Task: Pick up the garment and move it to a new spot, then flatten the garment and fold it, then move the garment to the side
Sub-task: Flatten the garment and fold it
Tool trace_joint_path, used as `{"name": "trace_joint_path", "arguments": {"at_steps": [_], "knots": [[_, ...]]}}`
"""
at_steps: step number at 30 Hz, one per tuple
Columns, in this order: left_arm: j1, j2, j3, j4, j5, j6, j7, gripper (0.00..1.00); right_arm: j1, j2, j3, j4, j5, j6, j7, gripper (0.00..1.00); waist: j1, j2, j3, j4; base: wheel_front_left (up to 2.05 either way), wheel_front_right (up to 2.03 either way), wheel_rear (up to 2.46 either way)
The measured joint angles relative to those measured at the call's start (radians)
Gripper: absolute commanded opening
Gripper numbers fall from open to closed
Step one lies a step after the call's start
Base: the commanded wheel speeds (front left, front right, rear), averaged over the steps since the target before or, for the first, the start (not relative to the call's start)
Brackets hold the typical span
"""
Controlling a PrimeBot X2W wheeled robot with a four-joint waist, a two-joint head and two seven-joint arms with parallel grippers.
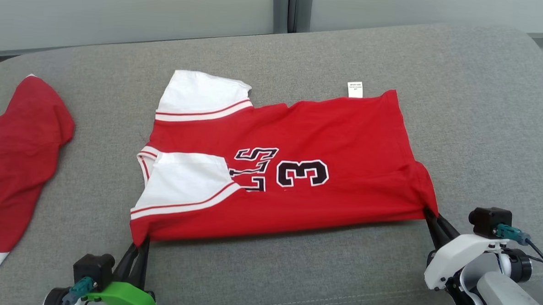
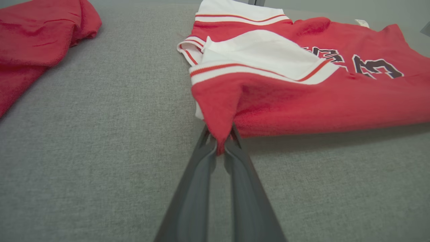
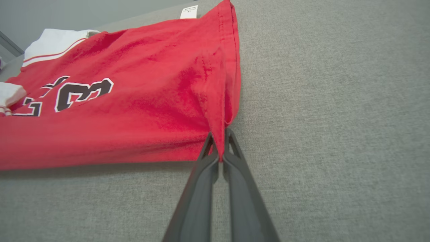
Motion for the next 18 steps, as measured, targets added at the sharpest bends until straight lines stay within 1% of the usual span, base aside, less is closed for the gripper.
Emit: {"name": "trace_joint_path", "arguments": {"at_steps": [7,17,18], "knots": [[0.069,-0.013,0.023,-0.016,-0.019,0.000,0.000,0.00,0.037,-0.009,0.004,-0.015,0.019,0.000,0.050,0.00,0.0000,0.0000,-0.029,-0.009,0.00,0.00,0.00],[0.080,-0.034,0.029,0.030,-0.029,0.000,0.000,0.00,0.042,0.012,0.011,0.031,0.030,0.000,0.065,0.00,0.0000,0.0000,-0.037,-0.001,0.00,0.00,0.00],[0.080,-0.037,0.029,0.036,-0.031,0.000,0.000,0.00,0.041,0.013,0.012,0.036,0.029,0.000,0.065,0.20,0.0000,0.0000,-0.038,0.000,0.00,0.00,0.00]]}}
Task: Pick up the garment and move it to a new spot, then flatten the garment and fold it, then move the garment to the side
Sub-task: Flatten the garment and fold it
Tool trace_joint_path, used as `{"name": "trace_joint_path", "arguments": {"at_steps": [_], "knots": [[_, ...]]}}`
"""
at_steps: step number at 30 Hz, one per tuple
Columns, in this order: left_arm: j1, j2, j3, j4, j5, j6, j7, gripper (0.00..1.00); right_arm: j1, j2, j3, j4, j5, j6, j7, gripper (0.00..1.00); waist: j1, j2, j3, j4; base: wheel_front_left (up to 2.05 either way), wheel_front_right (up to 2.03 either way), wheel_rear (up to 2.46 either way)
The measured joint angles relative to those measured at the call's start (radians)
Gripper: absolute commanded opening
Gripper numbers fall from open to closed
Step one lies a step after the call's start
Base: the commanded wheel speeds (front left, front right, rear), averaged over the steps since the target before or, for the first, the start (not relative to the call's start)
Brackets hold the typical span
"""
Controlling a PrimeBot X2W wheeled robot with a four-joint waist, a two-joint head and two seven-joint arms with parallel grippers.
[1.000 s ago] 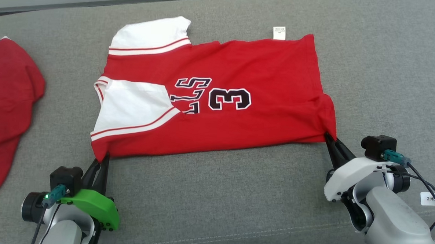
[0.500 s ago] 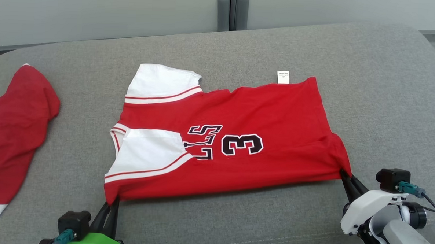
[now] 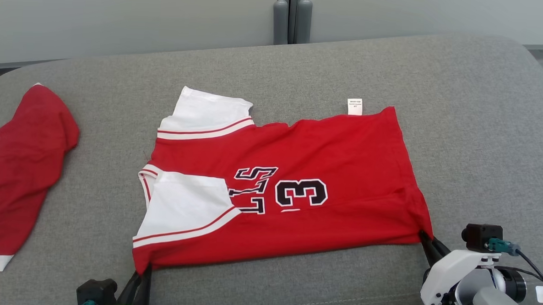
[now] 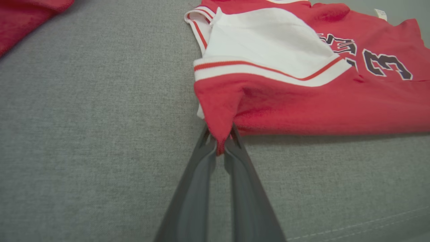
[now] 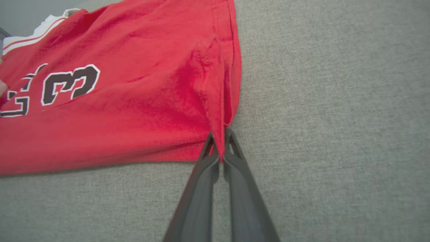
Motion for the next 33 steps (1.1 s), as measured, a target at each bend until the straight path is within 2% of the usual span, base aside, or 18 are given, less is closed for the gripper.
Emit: {"name": "trace_joint_path", "arguments": {"at_steps": [1,2,3,4,11,17,26,33], "knots": [[0.000,-0.002,0.000,0.005,-0.001,0.000,0.000,0.37,-0.002,0.002,0.001,0.005,0.000,0.000,-0.001,0.73,0.0000,0.0000,-0.001,0.001,0.00,0.00,0.00],[-0.001,-0.004,0.003,0.007,-0.001,0.000,0.000,0.88,-0.002,0.003,0.002,0.009,-0.001,0.000,-0.003,1.00,0.0000,0.0000,-0.001,0.002,0.00,0.00,0.00],[-0.002,-0.006,0.008,0.008,-0.001,0.000,0.000,0.88,-0.003,0.004,0.003,0.013,-0.002,0.000,-0.006,1.00,0.0000,0.0000,-0.002,0.003,0.00,0.00,0.00],[-0.003,-0.005,0.012,0.009,-0.001,0.000,0.000,1.00,-0.003,0.005,0.004,0.017,-0.002,0.000,-0.008,1.00,0.0000,0.0000,-0.002,0.004,0.00,0.00,0.00],[0.002,-0.009,0.049,-0.028,0.009,0.002,0.000,1.00,-0.006,-0.006,-0.004,0.014,0.000,0.000,-0.031,1.00,0.0000,0.0000,-0.007,0.001,0.00,0.00,0.00],[0.019,-0.013,0.100,-0.139,0.040,0.013,0.000,1.00,-0.007,-0.025,-0.027,-0.040,-0.006,0.000,-0.055,1.00,0.0000,0.0000,-0.017,0.000,0.00,0.00,0.00],[0.075,-0.048,0.203,-0.416,0.119,0.051,0.000,1.00,0.020,-0.005,-0.093,-0.269,-0.061,-0.001,-0.083,1.00,0.0000,0.0000,-0.030,0.001,0.00,0.00,0.00],[0.103,-0.062,0.227,-0.480,0.178,0.069,-0.002,1.00,0.103,0.049,-0.193,-0.402,-0.168,0.000,-0.084,1.00,0.0000,0.0000,-0.040,0.017,0.00,0.00,0.00]]}}
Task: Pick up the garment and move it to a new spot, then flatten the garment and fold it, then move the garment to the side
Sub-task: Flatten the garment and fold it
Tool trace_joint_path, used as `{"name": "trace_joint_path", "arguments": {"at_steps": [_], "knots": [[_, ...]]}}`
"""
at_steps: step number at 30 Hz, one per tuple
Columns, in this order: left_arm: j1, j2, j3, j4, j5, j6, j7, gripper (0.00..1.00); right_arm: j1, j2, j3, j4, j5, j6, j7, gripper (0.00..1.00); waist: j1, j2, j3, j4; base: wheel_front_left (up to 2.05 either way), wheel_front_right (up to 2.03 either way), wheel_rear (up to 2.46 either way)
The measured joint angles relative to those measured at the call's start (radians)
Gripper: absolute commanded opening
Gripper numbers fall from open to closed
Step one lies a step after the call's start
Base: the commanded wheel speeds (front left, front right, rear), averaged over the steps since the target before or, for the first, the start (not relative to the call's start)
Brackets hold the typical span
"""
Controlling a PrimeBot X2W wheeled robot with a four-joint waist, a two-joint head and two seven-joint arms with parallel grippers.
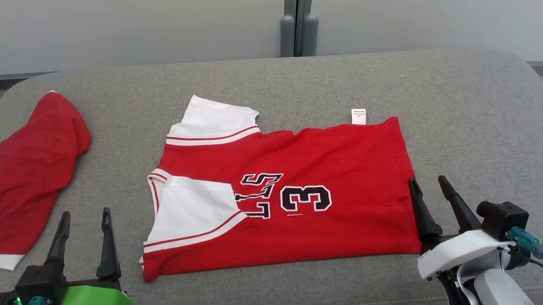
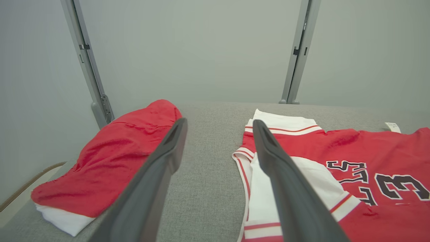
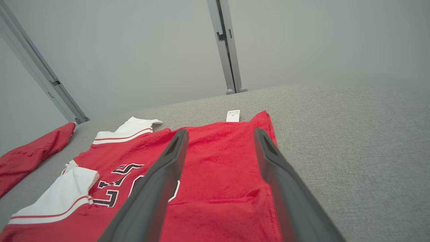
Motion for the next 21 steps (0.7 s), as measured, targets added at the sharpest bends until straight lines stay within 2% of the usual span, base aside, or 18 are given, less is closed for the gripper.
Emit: {"name": "trace_joint_path", "arguments": {"at_steps": [3,7,11,17,21], "knots": [[0.007,-0.003,0.008,-0.020,0.019,0.013,0.000,1.00,0.025,0.021,-0.041,-0.030,-0.057,0.000,0.000,1.00,0.0000,0.0000,-0.003,0.008,0.00,0.00,0.00],[0.015,-0.006,0.007,-0.025,0.019,0.012,0.000,1.00,0.049,0.045,-0.060,-0.046,-0.075,0.000,-0.001,1.00,0.0000,0.0000,-0.001,0.013,0.00,0.00,0.00],[-0.019,0.001,-0.011,-0.003,0.028,-0.016,0.000,1.00,0.051,0.048,-0.074,-0.046,-0.098,0.000,0.000,1.00,0.0000,0.0000,0.014,0.018,0.00,0.00,0.00],[-0.175,0.079,-0.064,0.076,0.048,-0.053,0.000,1.00,0.002,0.050,-0.071,-0.039,-0.107,0.000,0.000,1.00,0.0000,0.0000,0.047,0.009,0.00,0.00,0.00],[-0.304,0.147,-0.126,0.160,0.019,-0.065,0.028,1.00,-0.032,0.055,-0.061,-0.034,-0.109,0.000,0.000,1.00,0.0000,0.0000,0.070,-0.012,0.00,0.00,0.00]]}}
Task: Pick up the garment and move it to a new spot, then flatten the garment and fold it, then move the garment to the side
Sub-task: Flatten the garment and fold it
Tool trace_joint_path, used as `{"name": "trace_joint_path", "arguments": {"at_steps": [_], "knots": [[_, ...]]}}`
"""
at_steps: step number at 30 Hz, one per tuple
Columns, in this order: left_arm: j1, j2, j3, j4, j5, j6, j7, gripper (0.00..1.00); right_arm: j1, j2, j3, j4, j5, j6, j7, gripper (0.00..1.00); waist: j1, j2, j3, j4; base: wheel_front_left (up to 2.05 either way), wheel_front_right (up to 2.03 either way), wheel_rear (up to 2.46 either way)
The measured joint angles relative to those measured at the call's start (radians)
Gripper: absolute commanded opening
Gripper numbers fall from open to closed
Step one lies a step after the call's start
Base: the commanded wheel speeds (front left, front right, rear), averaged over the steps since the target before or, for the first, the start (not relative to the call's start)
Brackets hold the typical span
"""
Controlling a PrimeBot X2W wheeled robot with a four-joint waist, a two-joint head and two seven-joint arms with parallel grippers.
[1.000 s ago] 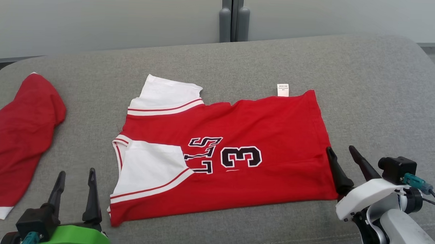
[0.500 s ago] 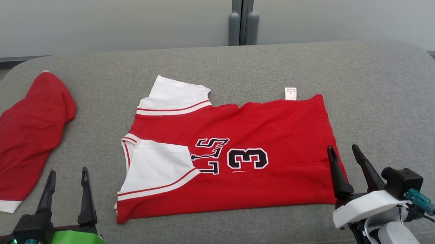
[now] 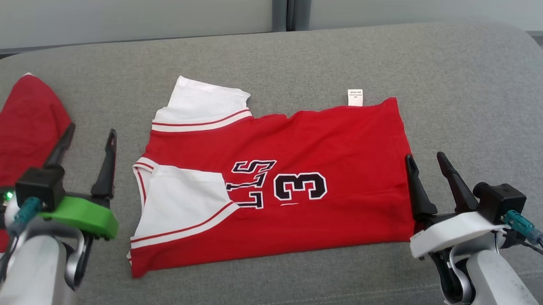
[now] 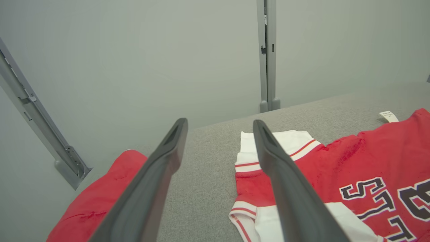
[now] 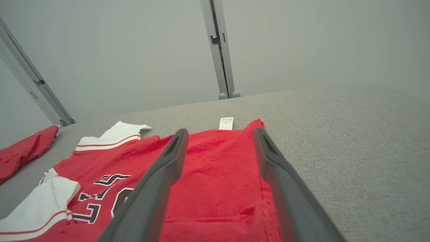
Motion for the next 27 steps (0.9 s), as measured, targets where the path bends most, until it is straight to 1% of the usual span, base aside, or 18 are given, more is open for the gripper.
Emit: {"name": "trace_joint_path", "arguments": {"at_steps": [2,4,9,10,12,14,17,23,27], "knots": [[-0.063,0.040,-0.018,0.037,-0.018,-0.003,0.011,1.00,-0.018,0.005,0.003,0.001,0.000,0.000,0.000,1.00,0.0000,0.0000,0.015,-0.013,0.00,0.00,0.00],[-0.118,0.082,-0.061,0.066,-0.039,-0.003,0.033,1.00,-0.038,0.015,0.006,0.000,0.000,0.000,0.000,1.00,0.0000,0.0000,0.033,-0.030,0.00,0.00,0.00],[-0.244,0.160,-0.128,0.138,-0.133,-0.004,0.065,1.00,-0.073,0.036,0.009,-0.005,-0.004,0.000,0.000,1.00,0.0000,0.0000,0.083,-0.072,0.00,0.00,0.00],[-0.294,0.186,-0.165,0.170,-0.169,-0.005,0.079,1.00,-0.086,0.040,0.006,-0.009,-0.006,0.000,0.000,1.00,0.0000,0.0000,0.108,-0.087,0.00,0.00,0.00],[-0.341,0.216,-0.205,0.204,-0.197,-0.005,0.103,1.00,-0.099,0.046,0.008,-0.010,-0.010,0.000,0.000,1.00,0.0000,0.0000,0.134,-0.101,0.00,0.00,0.00],[-0.388,0.235,-0.223,0.233,-0.252,-0.005,0.112,1.00,-0.114,0.059,0.008,-0.014,-0.014,0.000,0.000,1.00,0.0000,0.0000,0.160,-0.116,0.00,0.00,0.00],[-0.456,0.274,-0.255,0.272,-0.300,-0.005,0.127,1.00,-0.137,0.069,0.009,-0.020,-0.015,0.000,0.000,1.00,0.0000,0.0000,0.197,-0.139,0.00,0.00,0.00],[-0.576,0.314,-0.326,0.349,-0.413,-0.005,0.186,1.00,-0.165,0.094,0.013,-0.027,-0.015,0.000,0.000,1.00,0.0001,0.0000,0.268,-0.182,0.00,0.00,0.00],[-0.648,0.340,-0.357,0.408,-0.458,-0.004,0.216,1.00,-0.190,0.105,0.024,-0.027,-0.015,0.000,0.000,1.00,0.0001,0.0000,0.312,-0.211,0.00,0.00,0.00]]}}
